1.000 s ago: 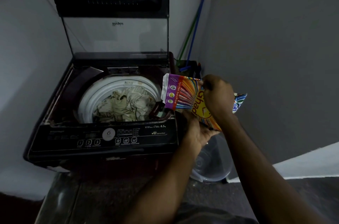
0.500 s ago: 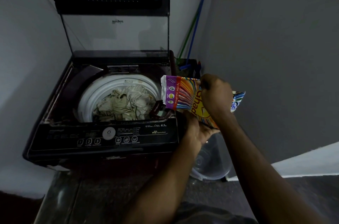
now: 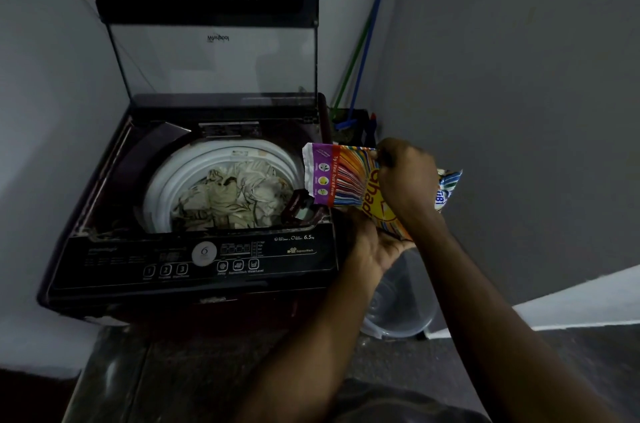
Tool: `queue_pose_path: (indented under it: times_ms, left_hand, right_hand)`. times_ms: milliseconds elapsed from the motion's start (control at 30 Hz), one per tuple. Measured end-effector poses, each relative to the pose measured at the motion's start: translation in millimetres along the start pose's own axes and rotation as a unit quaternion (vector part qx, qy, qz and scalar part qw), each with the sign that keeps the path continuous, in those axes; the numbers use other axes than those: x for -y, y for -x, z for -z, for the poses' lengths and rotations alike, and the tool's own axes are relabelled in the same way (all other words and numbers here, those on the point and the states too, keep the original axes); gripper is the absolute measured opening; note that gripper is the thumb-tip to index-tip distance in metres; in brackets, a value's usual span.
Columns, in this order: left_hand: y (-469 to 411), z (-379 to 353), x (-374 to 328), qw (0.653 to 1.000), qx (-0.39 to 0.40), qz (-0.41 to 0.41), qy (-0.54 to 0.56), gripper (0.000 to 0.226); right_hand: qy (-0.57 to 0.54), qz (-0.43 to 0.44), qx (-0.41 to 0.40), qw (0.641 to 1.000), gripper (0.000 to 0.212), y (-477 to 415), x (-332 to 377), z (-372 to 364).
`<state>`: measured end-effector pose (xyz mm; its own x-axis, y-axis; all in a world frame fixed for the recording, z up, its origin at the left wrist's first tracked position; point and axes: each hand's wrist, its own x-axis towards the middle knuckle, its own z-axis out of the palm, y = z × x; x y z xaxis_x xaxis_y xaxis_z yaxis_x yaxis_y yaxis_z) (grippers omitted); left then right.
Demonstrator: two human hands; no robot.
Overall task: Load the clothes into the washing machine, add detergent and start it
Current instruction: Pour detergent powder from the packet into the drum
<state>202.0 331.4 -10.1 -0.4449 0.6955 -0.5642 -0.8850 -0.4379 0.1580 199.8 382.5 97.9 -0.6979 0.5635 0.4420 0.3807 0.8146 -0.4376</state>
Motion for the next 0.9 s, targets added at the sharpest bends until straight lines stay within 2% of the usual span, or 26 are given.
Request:
queue_pose_path:
  times_ms: [100, 300, 467, 633, 900]
  left_hand:
    - [2, 0, -2, 1.0, -0.003, 0.01, 0.002, 0.064]
    - [-1, 0, -5, 1.0, 0.007, 0.02, 0.015, 0.06]
    - [-3, 0, -5, 1.0, -0.004, 0.021, 0.006, 0.079]
    - [-7, 5, -7, 1.0, 0.002, 0.014, 0.018, 0.069]
    - [-11, 8, -5, 0.999, 0.042, 0.001, 0.022, 0.065]
  right_hand:
    - [-0.006, -0.006, -0.003, 1.0, 0.016, -1, 0, 1]
    - [-0.002, -0.008, 0.008, 1.0, 0.017, -2, 0, -1]
    - [-0.018, -0.015, 0.011, 1.0, 0.018, -2, 0, -2]
    - [-0.017, -0.015, 0.009, 1.0, 0.018, -3, 1, -5]
    - [-0.014, -0.007, 0.007, 1.0, 0.018, -8, 0, -9]
